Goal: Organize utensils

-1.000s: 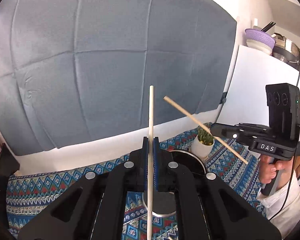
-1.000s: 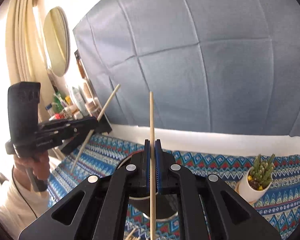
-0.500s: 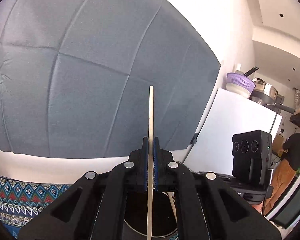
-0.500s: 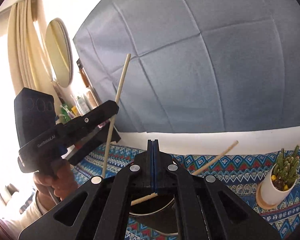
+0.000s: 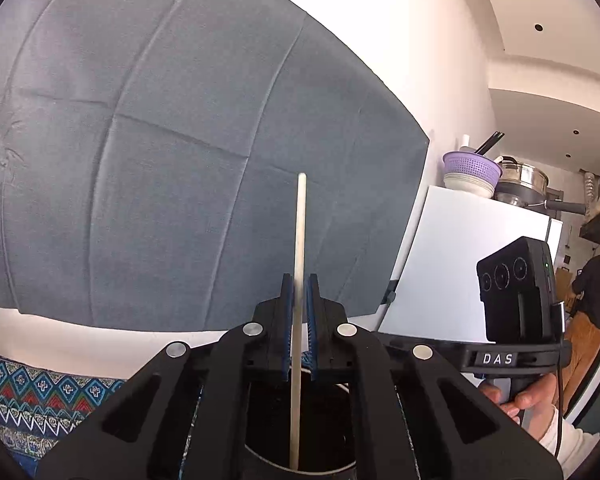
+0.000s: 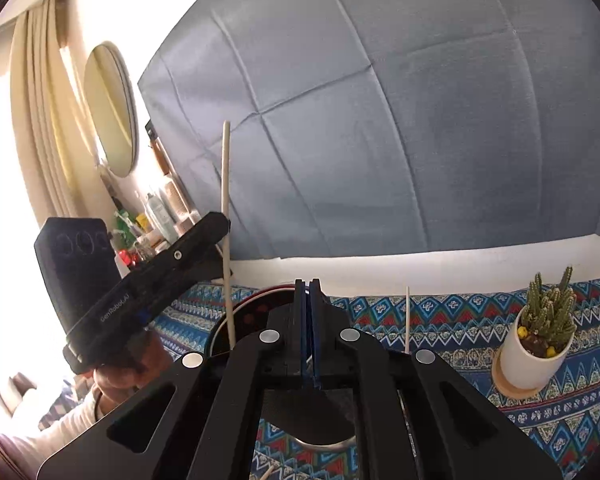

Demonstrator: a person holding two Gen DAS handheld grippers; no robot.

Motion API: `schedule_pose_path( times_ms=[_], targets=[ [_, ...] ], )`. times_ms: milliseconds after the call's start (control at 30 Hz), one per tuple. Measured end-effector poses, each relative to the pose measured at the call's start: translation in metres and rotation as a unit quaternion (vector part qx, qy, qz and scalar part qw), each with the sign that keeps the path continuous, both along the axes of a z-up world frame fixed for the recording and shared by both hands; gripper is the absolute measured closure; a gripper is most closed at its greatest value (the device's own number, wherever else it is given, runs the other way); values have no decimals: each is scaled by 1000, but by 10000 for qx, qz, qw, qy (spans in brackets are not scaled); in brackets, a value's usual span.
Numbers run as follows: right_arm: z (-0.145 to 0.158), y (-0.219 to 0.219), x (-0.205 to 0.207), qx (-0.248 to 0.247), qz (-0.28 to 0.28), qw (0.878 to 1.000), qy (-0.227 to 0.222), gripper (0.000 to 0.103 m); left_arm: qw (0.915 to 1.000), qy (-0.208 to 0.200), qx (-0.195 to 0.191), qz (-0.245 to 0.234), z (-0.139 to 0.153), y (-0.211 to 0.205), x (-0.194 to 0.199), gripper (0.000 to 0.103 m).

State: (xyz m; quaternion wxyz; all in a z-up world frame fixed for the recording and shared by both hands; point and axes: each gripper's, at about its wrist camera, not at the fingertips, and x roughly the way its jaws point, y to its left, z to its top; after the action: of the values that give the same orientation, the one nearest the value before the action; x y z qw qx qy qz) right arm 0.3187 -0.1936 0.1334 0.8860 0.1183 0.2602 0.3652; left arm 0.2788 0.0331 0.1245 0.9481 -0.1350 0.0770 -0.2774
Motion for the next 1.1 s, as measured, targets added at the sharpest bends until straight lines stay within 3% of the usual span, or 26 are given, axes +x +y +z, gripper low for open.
schedule_pose_path(
  times_ms=[67, 133, 233, 300, 333, 433, 567, 667, 767, 1100],
  targets=[
    [-2, -2, 1, -13, -54, 10000, 47, 98, 10000, 24, 81, 21, -3, 1, -3, 95],
    [-5, -7, 4, -23, -125, 9998, 130, 98, 10000, 46, 70, 53, -4, 5, -6, 86],
    [-12, -14, 9, -69, -260, 9994, 226, 98, 9999, 48, 55, 146, -2, 12, -13, 64],
    [-17, -16, 12, -184, -380, 9988, 264, 97, 9996, 27, 107, 268, -1, 17, -18, 41],
    [-20, -16, 14, -236, -417, 9984, 308, 96, 9994, 5, 99, 345, -1, 19, -21, 36],
    [-32, -16, 22, -446, -562, 9962, 497, 72, 9987, 78, 42, 509, -2, 32, -25, 20],
    [-51, -14, 34, -868, -827, 9899, 753, 69, 9965, 394, 18, 742, -11, 51, -25, 5],
    [-67, -11, 45, -1105, -904, 9849, 977, 66, 9928, 708, 142, 954, -23, 65, -23, 6],
    [-84, -5, 52, -1385, -893, 9798, 1130, 54, 9869, 1065, 141, 1203, -41, 77, -19, 6],
    [-133, 9, 75, -2175, -939, 9605, 1461, 54, 9614, 2291, 363, 1480, -109, 90, 5, 6]
  ],
)
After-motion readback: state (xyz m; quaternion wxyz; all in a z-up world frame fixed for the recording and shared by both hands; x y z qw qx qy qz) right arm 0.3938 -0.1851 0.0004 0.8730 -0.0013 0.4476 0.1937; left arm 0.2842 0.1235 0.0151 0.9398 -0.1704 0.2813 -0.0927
